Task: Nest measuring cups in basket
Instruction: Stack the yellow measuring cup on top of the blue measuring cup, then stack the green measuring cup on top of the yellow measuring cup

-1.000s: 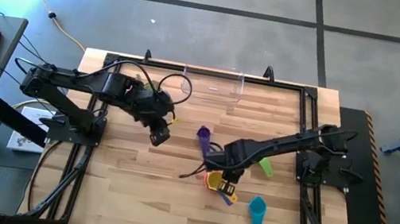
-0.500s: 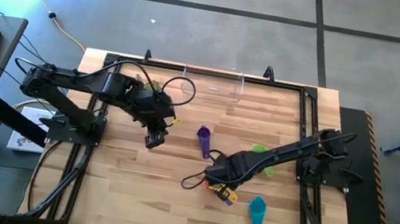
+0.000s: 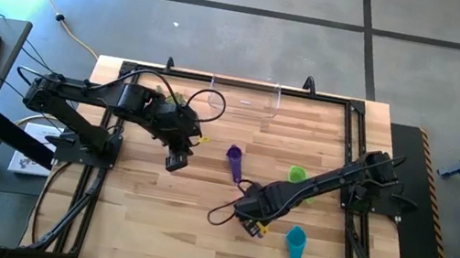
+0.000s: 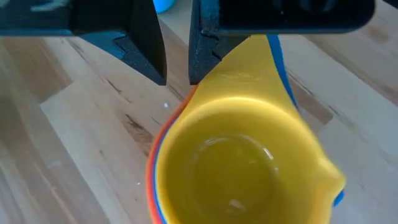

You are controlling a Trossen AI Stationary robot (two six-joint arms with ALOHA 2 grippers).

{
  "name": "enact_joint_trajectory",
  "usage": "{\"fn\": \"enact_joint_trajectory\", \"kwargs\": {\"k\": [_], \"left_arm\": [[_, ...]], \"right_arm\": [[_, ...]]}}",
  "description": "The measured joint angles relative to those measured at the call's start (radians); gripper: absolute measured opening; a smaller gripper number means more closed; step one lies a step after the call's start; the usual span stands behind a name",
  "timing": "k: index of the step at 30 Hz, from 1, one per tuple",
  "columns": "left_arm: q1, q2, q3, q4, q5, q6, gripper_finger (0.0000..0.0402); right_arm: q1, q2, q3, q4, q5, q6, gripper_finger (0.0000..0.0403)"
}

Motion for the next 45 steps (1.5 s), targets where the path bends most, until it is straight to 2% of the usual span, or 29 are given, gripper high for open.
{"fn": "enact_joint_trajectory", "kwargs": {"k": [11, 20, 34, 39, 45], "left_arm": [[0.000, 0.000, 0.000, -0.001, 0.000, 0.001, 0.0113], [0.000, 0.000, 0.000, -0.002, 0.001, 0.019, 0.0113], [0.000, 0.000, 0.000, -0.002, 0.001, 0.017, 0.0113], [0.000, 0.000, 0.000, -0.001, 0.001, 0.017, 0.0113], [0.002, 0.000, 0.000, 0.000, 0.001, 0.016, 0.0113]], "right_arm": [[0.000, -0.004, 0.000, -0.053, 0.022, 0.122, 0.0059], [-0.029, -0.071, 0.000, -0.187, 0.164, 0.172, 0.0059], [-0.127, -0.232, 0.000, -0.326, 0.364, 0.056, 0.0059], [-0.175, -0.292, -0.006, -0.347, 0.409, -0.032, 0.0059], [-0.246, -0.443, -0.198, -0.225, 0.380, -0.079, 0.0059]]}}
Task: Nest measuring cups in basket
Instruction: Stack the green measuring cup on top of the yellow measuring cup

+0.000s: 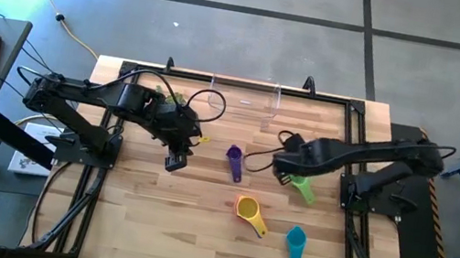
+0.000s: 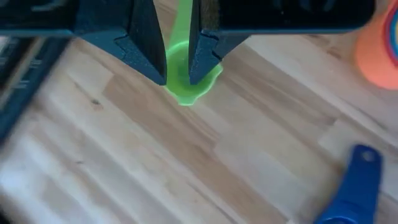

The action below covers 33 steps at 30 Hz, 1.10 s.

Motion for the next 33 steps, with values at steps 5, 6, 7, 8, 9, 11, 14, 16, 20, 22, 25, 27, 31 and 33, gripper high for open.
{"fn": "enact_joint_trajectory", "kwargs": {"k": [5, 6, 7, 8, 9, 11, 14, 16, 20, 22, 25, 27, 31, 33], "left_arm": [[0.001, 0.000, 0.000, 0.000, 0.000, 0.000, 0.0113], [0.001, 0.000, 0.000, 0.001, 0.000, 0.000, 0.0113], [0.001, 0.000, 0.000, 0.001, 0.000, 0.000, 0.0113], [0.001, 0.000, 0.000, 0.000, 0.000, 0.000, 0.0113], [0.001, 0.000, 0.000, 0.001, 0.000, 0.000, 0.0113], [0.001, 0.000, 0.000, 0.000, 0.000, 0.000, 0.0113], [0.001, 0.000, 0.000, 0.000, 0.000, -0.011, 0.0113], [0.001, 0.000, 0.000, 0.001, -0.001, -0.025, 0.0113], [0.001, 0.000, 0.000, 0.001, -0.005, -0.026, 0.0113], [0.001, 0.000, 0.000, 0.001, -0.005, -0.026, 0.0113], [0.001, 0.000, 0.000, 0.001, -0.006, -0.027, 0.0113], [0.001, 0.000, 0.000, 0.001, -0.007, -0.028, 0.0113], [0.001, 0.000, 0.000, 0.001, -0.008, -0.052, 0.0113], [0.001, 0.000, 0.000, 0.001, -0.009, -0.051, 0.0113]], "right_arm": [[-0.012, -0.124, -0.137, 0.135, -0.047, -0.041, 0.0059], [-0.013, -0.142, -0.157, 0.157, -0.055, -0.050, 0.0059], [-0.013, -0.160, -0.180, 0.174, -0.063, -0.062, 0.0059], [-0.013, -0.172, -0.199, 0.190, -0.074, -0.067, 0.0059], [-0.013, -0.180, -0.215, 0.206, -0.077, -0.071, 0.0059], [-0.013, -0.189, -0.244, 0.224, -0.093, -0.078, 0.0060], [-0.013, -0.189, -0.281, 0.261, -0.122, -0.130, 0.0066], [-0.013, -0.188, -0.314, 0.306, -0.134, -0.156, 0.0075], [-0.013, -0.188, -0.373, 0.347, -0.145, -0.161, 0.0097], [-0.013, -0.188, -0.398, 0.377, -0.158, -0.168, 0.0108], [-0.013, -0.188, -0.428, 0.423, -0.180, -0.202, 0.0120], [-0.017, -0.188, -0.446, 0.464, -0.194, -0.230, 0.0124], [-0.036, -0.187, -0.486, 0.516, -0.243, -0.280, 0.0126], [-0.044, -0.187, -0.498, 0.519, -0.253, -0.292, 0.0126]]}}
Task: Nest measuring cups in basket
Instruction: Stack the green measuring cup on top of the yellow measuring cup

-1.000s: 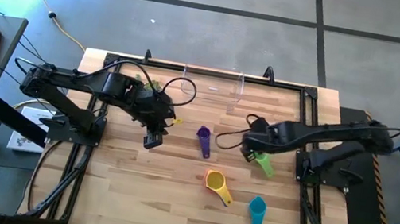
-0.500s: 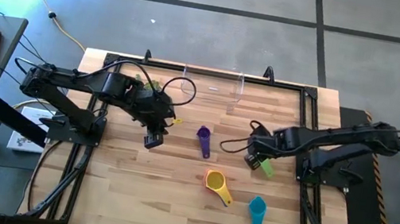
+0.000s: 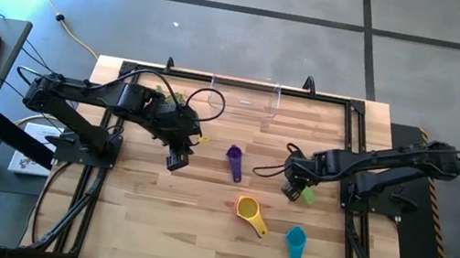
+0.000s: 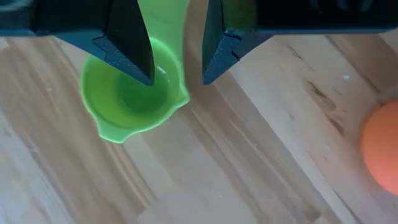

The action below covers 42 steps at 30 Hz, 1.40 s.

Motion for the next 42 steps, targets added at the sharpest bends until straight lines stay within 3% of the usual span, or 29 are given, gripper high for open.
{"fn": "enact_joint_trajectory", "kwargs": {"k": [15, 25, 29, 35, 42], "left_arm": [[0.000, 0.000, 0.000, 0.000, -0.001, -0.002, 0.0113], [0.000, 0.000, 0.000, 0.000, -0.025, -0.002, 0.0113], [0.000, 0.000, 0.000, 0.000, -0.026, 0.000, 0.0113], [0.000, 0.000, 0.000, 0.001, -0.026, 0.000, 0.0113], [0.000, 0.000, 0.000, 0.000, -0.026, 0.000, 0.0113]], "right_arm": [[-0.058, 0.007, -0.059, 0.080, -0.052, -0.148, 0.0126], [-0.058, 0.112, -0.059, 0.100, -0.050, -0.170, 0.0123], [-0.058, 0.127, -0.059, 0.111, -0.049, -0.162, 0.0097], [-0.058, 0.128, -0.052, 0.110, -0.049, -0.127, 0.0011], [-0.058, 0.127, 0.025, 0.084, -0.049, -0.106, 0.0004]]}}
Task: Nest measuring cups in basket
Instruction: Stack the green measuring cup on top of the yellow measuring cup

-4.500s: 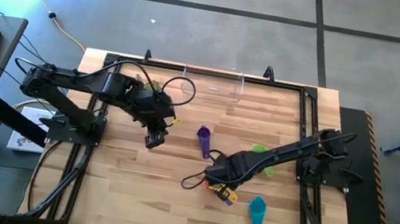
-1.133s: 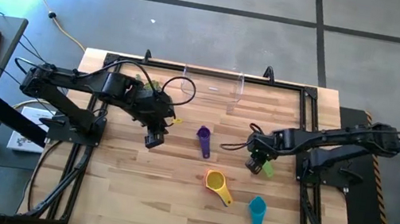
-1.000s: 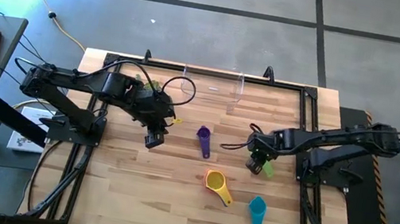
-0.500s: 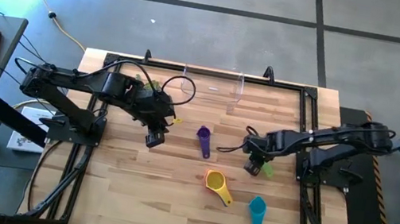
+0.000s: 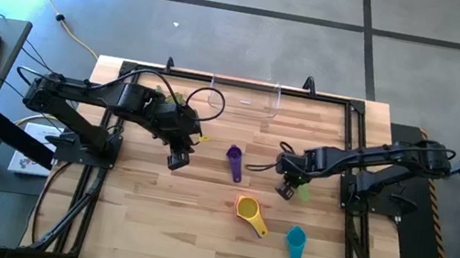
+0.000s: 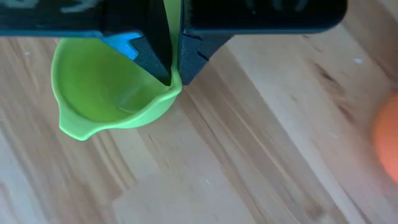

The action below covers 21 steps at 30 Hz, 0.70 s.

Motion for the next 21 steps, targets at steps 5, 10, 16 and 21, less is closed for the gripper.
{"fn": "enact_joint_trajectory", "kwargs": {"k": [5, 10, 16, 21], "left_arm": [[0.000, 0.000, 0.000, 0.000, 0.000, 0.000, 0.0113], [0.000, 0.000, 0.000, -0.002, 0.000, 0.001, 0.0113], [0.000, -0.001, 0.000, -0.006, 0.000, 0.009, 0.0113], [0.000, -0.001, 0.000, -0.038, 0.000, 0.028, 0.0113]], "right_arm": [[0.007, 0.000, 0.094, -0.078, 0.017, 0.066, 0.0003], [0.041, 0.000, 0.205, -0.148, 0.054, 0.130, 0.0002], [0.106, 0.000, 0.344, -0.193, 0.100, 0.219, 0.0001], [0.158, 0.030, 0.447, -0.196, 0.108, 0.268, 0.0001]]}}
